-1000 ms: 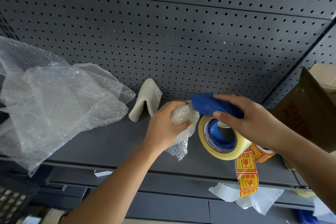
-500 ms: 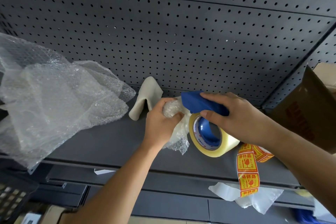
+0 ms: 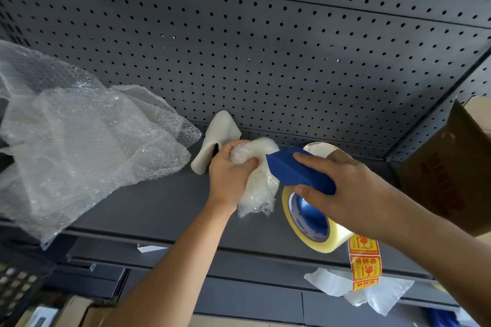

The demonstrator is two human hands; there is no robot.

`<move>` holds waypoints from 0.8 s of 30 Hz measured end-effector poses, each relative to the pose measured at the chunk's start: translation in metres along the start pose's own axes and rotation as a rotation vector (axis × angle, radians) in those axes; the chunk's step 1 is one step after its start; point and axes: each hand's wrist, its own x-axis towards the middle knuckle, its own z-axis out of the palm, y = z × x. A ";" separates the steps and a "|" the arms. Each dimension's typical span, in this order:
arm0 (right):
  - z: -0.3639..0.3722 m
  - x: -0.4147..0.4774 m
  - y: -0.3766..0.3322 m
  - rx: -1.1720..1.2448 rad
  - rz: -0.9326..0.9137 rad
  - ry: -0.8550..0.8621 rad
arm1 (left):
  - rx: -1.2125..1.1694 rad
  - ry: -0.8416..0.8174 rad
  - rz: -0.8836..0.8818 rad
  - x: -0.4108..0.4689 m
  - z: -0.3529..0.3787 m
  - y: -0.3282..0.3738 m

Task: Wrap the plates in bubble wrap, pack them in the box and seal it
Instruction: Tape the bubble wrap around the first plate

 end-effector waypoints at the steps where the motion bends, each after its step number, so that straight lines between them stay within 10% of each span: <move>1: 0.003 -0.005 0.001 -0.009 -0.001 -0.018 | -0.024 0.014 -0.020 0.002 -0.001 0.000; 16: 0.020 -0.021 0.010 -0.048 -0.002 -0.029 | -0.368 0.021 -0.420 0.000 0.011 0.006; 24: 0.004 -0.011 0.007 -0.047 -0.021 0.050 | -0.499 -0.290 -0.470 -0.021 -0.006 0.024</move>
